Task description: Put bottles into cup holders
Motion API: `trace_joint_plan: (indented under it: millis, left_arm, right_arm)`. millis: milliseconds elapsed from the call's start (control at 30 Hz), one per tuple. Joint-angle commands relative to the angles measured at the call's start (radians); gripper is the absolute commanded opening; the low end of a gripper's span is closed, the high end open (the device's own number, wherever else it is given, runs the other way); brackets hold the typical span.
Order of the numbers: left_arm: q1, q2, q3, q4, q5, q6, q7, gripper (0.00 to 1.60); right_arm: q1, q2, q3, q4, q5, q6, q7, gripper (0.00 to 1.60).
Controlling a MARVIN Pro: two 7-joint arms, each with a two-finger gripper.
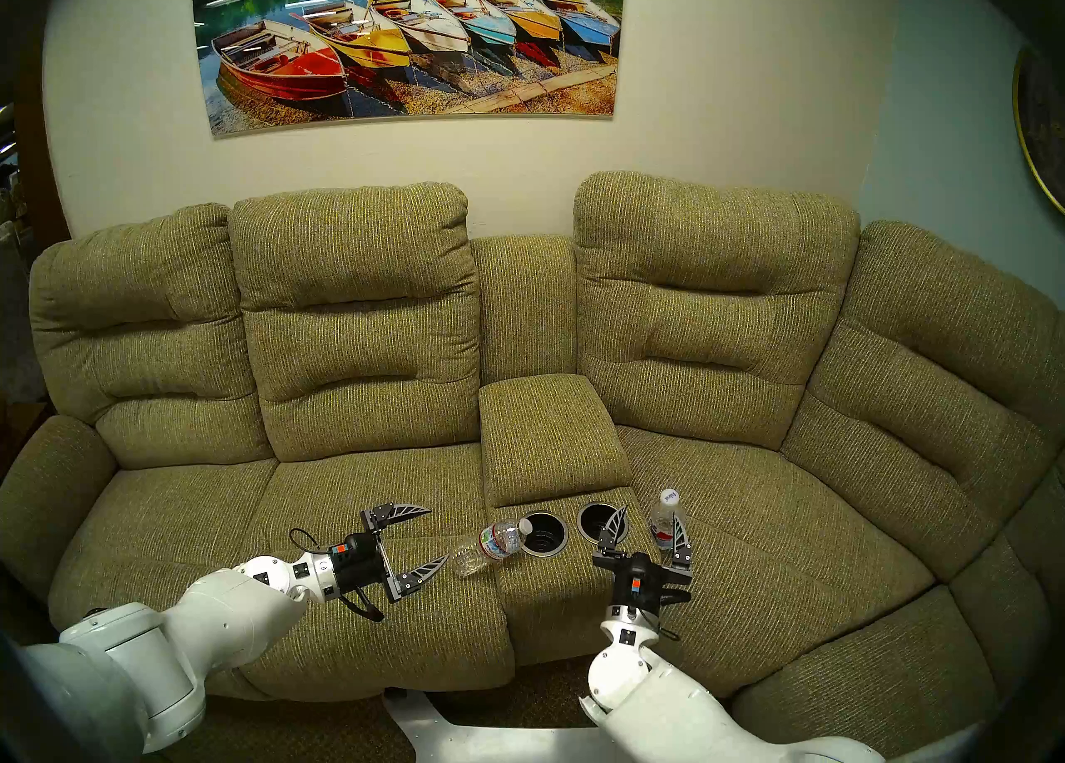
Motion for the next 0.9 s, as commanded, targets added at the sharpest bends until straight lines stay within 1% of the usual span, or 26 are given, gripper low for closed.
trace_joint_plan:
  millis: [0,67,133,167,200,267,300,367,600,867]
  left_arm:
    - [-0.001,-0.001,0.000,-0.001,0.000,0.000,0.000,1.60]
    - [-0.001,-0.001,0.000,-0.001,0.000,0.000,0.000,1.60]
    - [-0.001,-0.001,0.000,-0.001,0.000,0.000,0.000,1.60]
    - [-0.001,-0.001,0.000,-0.001,0.000,0.000,0.000,1.60]
    - [-0.001,-0.001,0.000,-0.001,0.000,0.000,0.000,1.60]
    - [-0.001,-0.001,0.000,-0.001,0.000,0.000,0.000,1.60]
    - [-0.001,-0.001,0.000,-0.001,0.000,0.000,0.000,1.60]
    - [-0.001,-0.001,0.000,0.000,0.000,0.000,0.000,1.60]
    - [-0.001,-0.001,0.000,0.000,0.000,0.000,0.000,1.60]
    - [-0.001,-0.001,0.000,0.000,0.000,0.000,0.000,1.60]
  right_arm:
    - [0.120,-0.059,0.044,0.050,0.016,0.065,0.062,1.60]
    - [0.134,-0.065,0.058,0.066,0.023,0.080,0.076,1.60]
    - [0.173,-0.074,0.066,0.112,0.037,0.099,0.092,1.60]
    - [0.156,-0.072,0.080,0.094,0.034,0.103,0.099,1.60]
    - [0.186,-0.078,0.081,0.130,0.043,0.113,0.102,1.60]
    - [0.189,-0.080,0.096,0.134,0.047,0.123,0.112,1.60]
    - [0.220,-0.089,0.104,0.174,0.061,0.134,0.121,1.60]
    - [0.226,-0.091,0.109,0.182,0.063,0.139,0.125,1.60]
    - [0.300,-0.110,0.144,0.286,0.100,0.166,0.141,1.60]
    - [0.353,-0.119,0.188,0.366,0.141,0.173,0.165,1.60]
